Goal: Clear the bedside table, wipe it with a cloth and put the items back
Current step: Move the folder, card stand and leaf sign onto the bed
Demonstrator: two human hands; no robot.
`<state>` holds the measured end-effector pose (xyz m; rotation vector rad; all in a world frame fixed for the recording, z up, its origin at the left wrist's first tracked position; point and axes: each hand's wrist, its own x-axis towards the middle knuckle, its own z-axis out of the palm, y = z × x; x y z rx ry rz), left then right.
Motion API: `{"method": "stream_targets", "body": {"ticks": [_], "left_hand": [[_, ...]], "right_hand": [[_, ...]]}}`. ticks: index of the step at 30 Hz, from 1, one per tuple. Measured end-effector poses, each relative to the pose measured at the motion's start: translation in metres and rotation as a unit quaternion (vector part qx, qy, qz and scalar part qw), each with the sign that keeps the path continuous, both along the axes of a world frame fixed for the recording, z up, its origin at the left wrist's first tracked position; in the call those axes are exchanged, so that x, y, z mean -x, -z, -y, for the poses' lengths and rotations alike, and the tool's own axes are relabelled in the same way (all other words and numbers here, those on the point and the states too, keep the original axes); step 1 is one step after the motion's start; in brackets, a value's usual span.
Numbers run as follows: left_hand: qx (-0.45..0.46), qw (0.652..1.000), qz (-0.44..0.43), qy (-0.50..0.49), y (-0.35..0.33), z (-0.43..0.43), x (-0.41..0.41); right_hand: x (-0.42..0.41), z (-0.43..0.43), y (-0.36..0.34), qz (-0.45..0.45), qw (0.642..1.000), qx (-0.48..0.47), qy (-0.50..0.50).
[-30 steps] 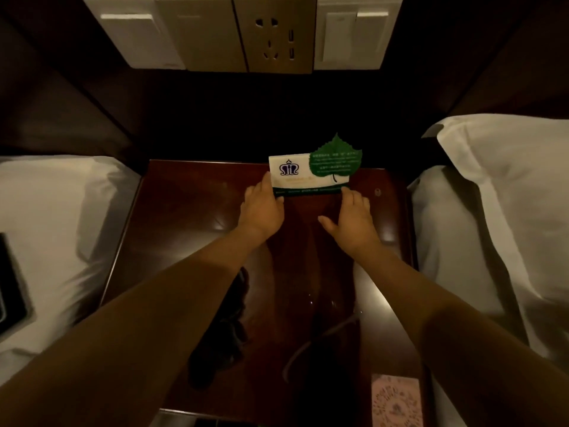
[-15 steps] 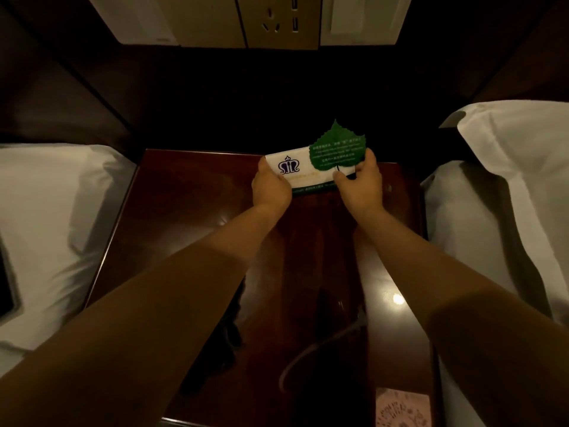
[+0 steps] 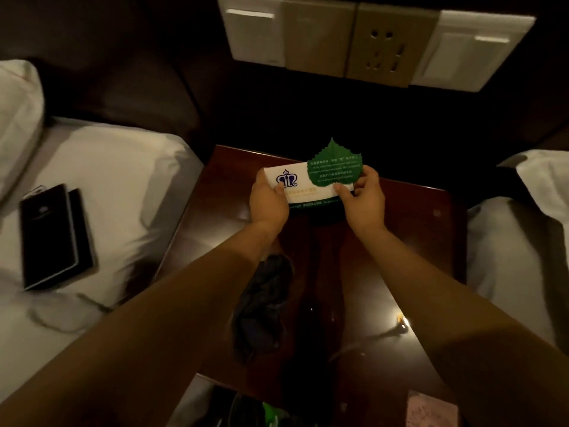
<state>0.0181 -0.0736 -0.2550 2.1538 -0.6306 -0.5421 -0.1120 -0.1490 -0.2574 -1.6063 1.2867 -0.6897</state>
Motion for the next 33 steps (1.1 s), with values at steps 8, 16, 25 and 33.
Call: {"method": "stream_targets", "body": {"ticks": [8,16,25,33], "left_hand": [[-0.002,0.997,-0.012,-0.079,-0.025,-0.085,-0.093],[-0.013,0.989,-0.007,-0.148,-0.043,-0.181,-0.182],[-0.047,0.965,-0.011,-0.258,-0.041,-0.289,-0.266],[-0.109,0.939,-0.026,-0.325,-0.017,-0.374,-0.311]], "right_hand": [[-0.107,-0.067,-0.022,-0.015,0.997,-0.013,-0.074],[-0.218,-0.145,-0.028,-0.020,0.990,-0.032,-0.137],[-0.326,-0.237,-0.033,-0.035,0.966,-0.061,-0.250],[-0.384,-0.317,-0.009,-0.061,0.938,-0.095,-0.329]]}}
